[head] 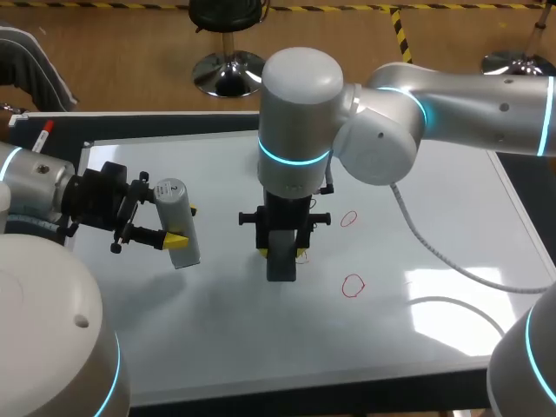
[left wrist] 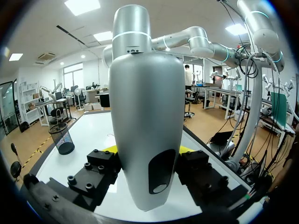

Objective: Pick up the inspection probe, press it on each red-marked spot on the whiteboard one by one, put down the probe, pick up the eraser, and wipe off all the red marks.

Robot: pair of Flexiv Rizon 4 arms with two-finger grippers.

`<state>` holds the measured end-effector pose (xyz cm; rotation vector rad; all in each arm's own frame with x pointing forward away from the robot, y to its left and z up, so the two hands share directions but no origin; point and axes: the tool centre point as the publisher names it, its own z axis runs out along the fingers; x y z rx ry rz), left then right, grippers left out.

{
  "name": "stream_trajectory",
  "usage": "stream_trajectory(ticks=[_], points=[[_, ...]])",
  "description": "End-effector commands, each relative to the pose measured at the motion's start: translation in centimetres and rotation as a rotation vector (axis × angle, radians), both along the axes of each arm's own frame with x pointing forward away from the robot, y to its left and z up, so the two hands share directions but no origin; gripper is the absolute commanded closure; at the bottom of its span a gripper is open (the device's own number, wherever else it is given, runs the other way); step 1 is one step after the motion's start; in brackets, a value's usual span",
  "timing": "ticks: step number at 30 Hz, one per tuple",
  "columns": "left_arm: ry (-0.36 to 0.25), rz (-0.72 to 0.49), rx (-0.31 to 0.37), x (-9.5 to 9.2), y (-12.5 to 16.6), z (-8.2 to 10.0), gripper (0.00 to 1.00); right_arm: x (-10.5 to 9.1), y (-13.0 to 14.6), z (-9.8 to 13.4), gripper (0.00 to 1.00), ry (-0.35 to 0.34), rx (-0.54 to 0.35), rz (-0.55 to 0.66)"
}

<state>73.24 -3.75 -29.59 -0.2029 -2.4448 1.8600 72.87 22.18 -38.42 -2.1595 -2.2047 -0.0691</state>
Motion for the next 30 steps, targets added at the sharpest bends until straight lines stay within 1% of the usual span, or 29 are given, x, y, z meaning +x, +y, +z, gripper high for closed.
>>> stream_trajectory(ticks=[1,13,18,23,26,30], points=[[-0.004,0.003,-0.001,-0.2,0.0,0.1,1.0,-0.1,-0.1,0.0,1.0,-0.003,0.003,0.0],[-0.004,0.003,-0.001,-0.2,0.0,0.1,1.0,-0.2,0.1,-1.2,1.0,-0.001,0.024,-0.006],[-0.004,0.003,-0.001,-0.2,0.0,0.1,1.0,-0.3,0.5,-2.2,1.0,0.009,0.034,0.002],[-0.004,0.003,-0.001,-0.2,0.0,0.1,1.0,-0.1,1.2,-3.5,1.0,0.035,0.021,0.018],[-0.004,0.003,-0.001,-0.2,0.0,0.1,1.0,0.0,1.7,-4.0,1.0,0.047,0.01,0.028],[-0.004,0.003,-0.001,-0.2,0.0,0.1,1.0,0.0,1.7,-4.4,1.0,0.051,0.003,0.028]])
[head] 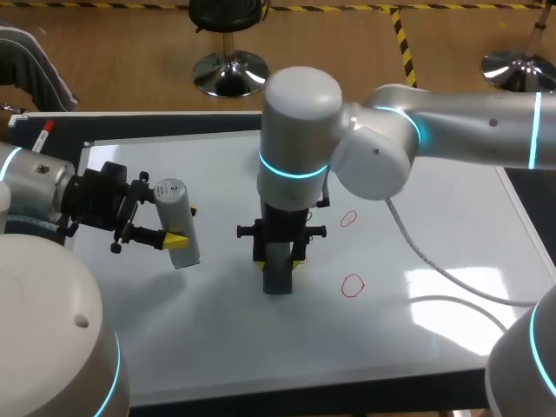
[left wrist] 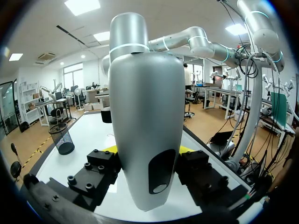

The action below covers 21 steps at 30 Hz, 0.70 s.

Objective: Pick up the inspection probe, press it on each red-marked spot on the whiteboard one by one, put down the probe, pick up the eraser, and wipe off all the red marks.

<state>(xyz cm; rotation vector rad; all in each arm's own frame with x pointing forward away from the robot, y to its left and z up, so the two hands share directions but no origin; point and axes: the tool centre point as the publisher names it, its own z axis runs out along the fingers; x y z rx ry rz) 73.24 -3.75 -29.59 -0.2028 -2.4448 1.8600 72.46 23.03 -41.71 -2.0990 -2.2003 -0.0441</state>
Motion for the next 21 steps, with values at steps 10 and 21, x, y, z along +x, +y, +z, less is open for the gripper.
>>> stream_trajectory(ticks=[10,21], points=[[-0.004,0.003,-0.001,-0.1,0.0,0.1,1.0,0.0,-1.2,-1.6,1.0,0.012,-0.029,-0.033],[-0.004,0.003,-0.001,-0.1,0.0,0.1,1.0,-0.3,-4.3,-2.2,1.0,0.012,-0.028,-0.092]])
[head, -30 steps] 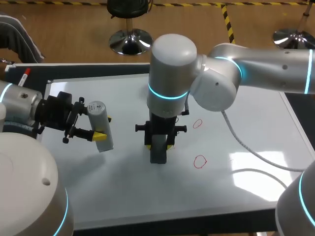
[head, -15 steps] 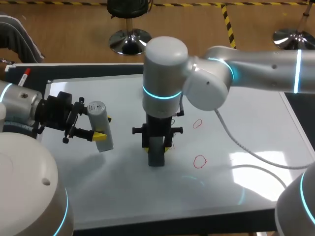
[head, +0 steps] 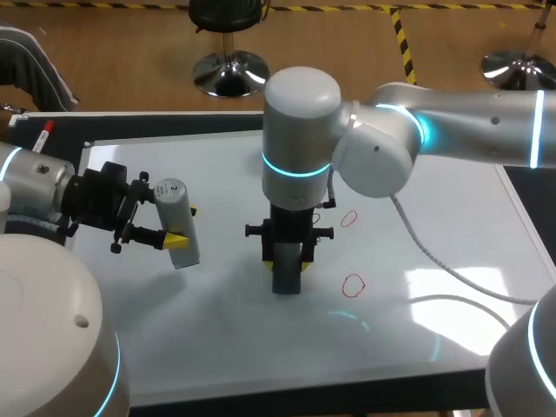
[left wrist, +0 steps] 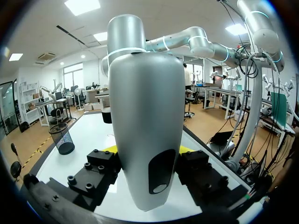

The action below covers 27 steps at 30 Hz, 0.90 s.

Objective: Pick up the inspection probe, press it on each red-marked spot on the whiteboard one by one, put down the probe, pick up the eraser, and wipe off all the red marks.

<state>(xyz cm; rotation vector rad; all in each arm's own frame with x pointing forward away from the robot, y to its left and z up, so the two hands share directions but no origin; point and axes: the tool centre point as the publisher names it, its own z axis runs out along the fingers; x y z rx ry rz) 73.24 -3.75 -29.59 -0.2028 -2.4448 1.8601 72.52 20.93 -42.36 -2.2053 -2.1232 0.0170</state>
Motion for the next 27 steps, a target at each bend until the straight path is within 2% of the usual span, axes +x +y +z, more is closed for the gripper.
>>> stream_trajectory(ticks=[1,10,15,23,27], points=[[-0.004,0.003,-0.001,-0.1,0.0,0.1,1.0,-0.3,-2.5,-1.7,1.0,-0.005,0.018,-0.018],[-0.004,0.003,-0.001,-0.1,0.0,0.1,1.0,0.1,-5.5,-1.8,1.0,0.025,0.043,-0.086],[-0.004,0.003,-0.001,-0.1,0.0,0.1,1.0,0.0,-6.4,-0.8,1.0,0.011,0.052,-0.108],[-0.004,0.003,-0.001,-0.1,0.0,0.1,1.0,-0.1,-4.5,2.6,1.0,-0.051,0.02,-0.071],[-0.004,0.003,-0.001,-0.1,0.0,0.1,1.0,0.1,-3.0,3.6,1.0,-0.066,0.009,-0.045]])
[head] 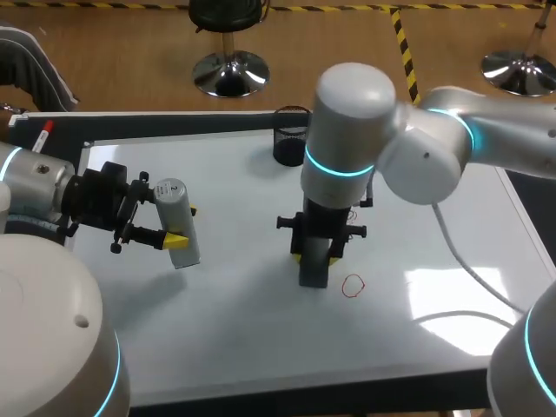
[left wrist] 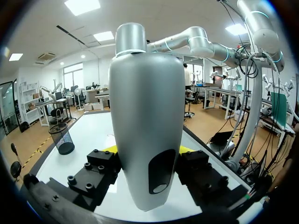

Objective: Pick up the inspection probe, press it on each red-marked spot on the whiteboard one by one, put down the probe, pick up the eraser, and wipe off all the red marks.

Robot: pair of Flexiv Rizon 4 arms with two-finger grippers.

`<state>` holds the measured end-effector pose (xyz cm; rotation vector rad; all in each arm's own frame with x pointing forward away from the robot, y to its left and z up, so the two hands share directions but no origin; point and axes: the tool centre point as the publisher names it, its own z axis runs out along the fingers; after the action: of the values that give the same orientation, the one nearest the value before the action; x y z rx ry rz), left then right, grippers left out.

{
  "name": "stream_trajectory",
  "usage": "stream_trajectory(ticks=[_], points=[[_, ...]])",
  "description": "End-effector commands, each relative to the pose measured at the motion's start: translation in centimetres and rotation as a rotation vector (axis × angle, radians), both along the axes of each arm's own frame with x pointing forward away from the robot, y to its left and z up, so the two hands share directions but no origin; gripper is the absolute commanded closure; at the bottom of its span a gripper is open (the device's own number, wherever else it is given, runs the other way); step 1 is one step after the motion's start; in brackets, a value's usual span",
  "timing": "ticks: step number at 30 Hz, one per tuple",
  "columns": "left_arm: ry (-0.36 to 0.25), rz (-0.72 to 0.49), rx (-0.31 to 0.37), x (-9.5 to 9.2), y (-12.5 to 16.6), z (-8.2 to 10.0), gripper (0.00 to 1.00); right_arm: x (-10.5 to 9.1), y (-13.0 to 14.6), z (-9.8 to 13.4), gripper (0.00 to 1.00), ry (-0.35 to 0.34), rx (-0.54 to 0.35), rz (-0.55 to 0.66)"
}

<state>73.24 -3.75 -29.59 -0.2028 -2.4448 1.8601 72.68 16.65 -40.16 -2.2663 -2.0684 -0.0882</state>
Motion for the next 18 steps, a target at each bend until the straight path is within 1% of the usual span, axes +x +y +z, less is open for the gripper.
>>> stream_trajectory(ticks=[1,6,13,18], points=[[-0.004,0.003,-0.001,-0.1,0.0,0.1,1.0,0.1,1.7,1.5,1.0,-0.014,-0.033,0.016],[-0.004,0.003,-0.001,-0.1,0.0,0.1,1.0,0.6,3.8,1.3,1.0,-0.012,-0.042,0.053],[-0.004,0.003,-0.001,-0.1,0.0,0.1,1.0,1.3,6.6,0.3,1.0,0.003,-0.049,0.1],[-0.004,0.003,-0.001,-0.1,0.0,0.1,1.0,1.6,8.1,-0.5,1.0,0.012,-0.042,0.122]])
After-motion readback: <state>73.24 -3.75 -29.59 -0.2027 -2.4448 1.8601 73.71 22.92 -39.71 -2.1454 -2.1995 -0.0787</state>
